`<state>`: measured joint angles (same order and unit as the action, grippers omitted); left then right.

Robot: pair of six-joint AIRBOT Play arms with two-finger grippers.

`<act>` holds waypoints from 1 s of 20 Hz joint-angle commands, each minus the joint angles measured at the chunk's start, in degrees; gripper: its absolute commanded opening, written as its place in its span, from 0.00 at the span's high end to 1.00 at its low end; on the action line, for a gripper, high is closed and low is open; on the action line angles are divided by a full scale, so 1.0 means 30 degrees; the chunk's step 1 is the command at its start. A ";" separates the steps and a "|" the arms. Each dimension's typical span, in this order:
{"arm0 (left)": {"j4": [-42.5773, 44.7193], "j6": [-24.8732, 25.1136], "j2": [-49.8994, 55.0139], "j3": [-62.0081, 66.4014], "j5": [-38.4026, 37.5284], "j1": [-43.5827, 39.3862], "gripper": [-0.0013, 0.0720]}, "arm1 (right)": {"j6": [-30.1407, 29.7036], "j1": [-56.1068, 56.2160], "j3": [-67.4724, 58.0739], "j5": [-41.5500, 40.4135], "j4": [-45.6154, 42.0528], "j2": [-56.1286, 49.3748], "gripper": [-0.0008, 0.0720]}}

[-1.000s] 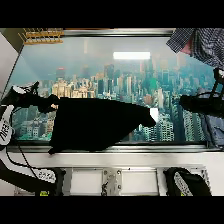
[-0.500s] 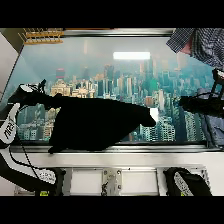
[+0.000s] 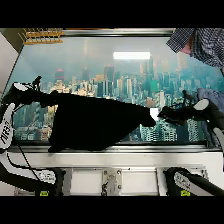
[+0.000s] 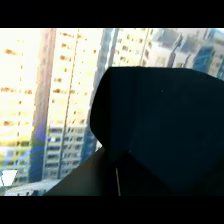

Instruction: Fold the clothes and pants, and hang the long-sleeved shirts on hangers.

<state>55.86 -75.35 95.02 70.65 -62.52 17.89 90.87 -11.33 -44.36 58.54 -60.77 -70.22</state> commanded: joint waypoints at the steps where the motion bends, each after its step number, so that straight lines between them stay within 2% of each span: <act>1: -0.0015 0.0015 -0.0058 0.0015 -0.0073 -0.0015 0.97 | 0.0015 0.0138 0.0510 -0.0852 0.3679 -0.2922 0.32; 6: -0.0022 0.0007 -0.0058 0.0015 -0.0102 -0.0015 0.97 | 0.0000 0.0627 0.0510 -0.1049 0.4845 -0.3767 0.32; 7: -0.0029 0.0000 -0.0058 0.0015 -0.0102 -0.0015 0.97 | -0.0007 0.0714 0.0503 -0.1027 0.4860 -0.3767 0.43; 8: -0.0036 0.0000 -0.0058 0.0015 -0.0095 -0.0015 0.97 | -0.0153 0.0801 0.0495 -0.1020 0.4860 -0.3767 0.68; 9: -0.0044 0.0000 -0.0058 0.0015 -0.0117 -0.0015 0.97 | -0.0517 0.0852 0.0488 -0.0998 0.4867 -0.3759 0.87; 10: -0.0036 0.0000 -0.0066 0.0022 -0.0153 -0.0015 0.98 | -0.0874 0.0903 0.0466 -0.0998 0.4881 -0.3723 0.98; 14: -0.0022 -0.0022 -0.1683 0.1071 -0.0299 0.0182 0.98 | -0.2353 0.0794 -0.1821 -0.0357 0.3650 -0.1545 0.98; 20: -0.0153 -0.0029 -0.8276 0.7876 -0.0823 0.0299 0.97 | -0.2310 0.0328 -1.2444 0.0204 -0.1027 0.4197 0.98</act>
<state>55.66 -75.37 78.91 85.89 -64.47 18.68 84.38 -9.91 -68.42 58.61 -57.43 -64.36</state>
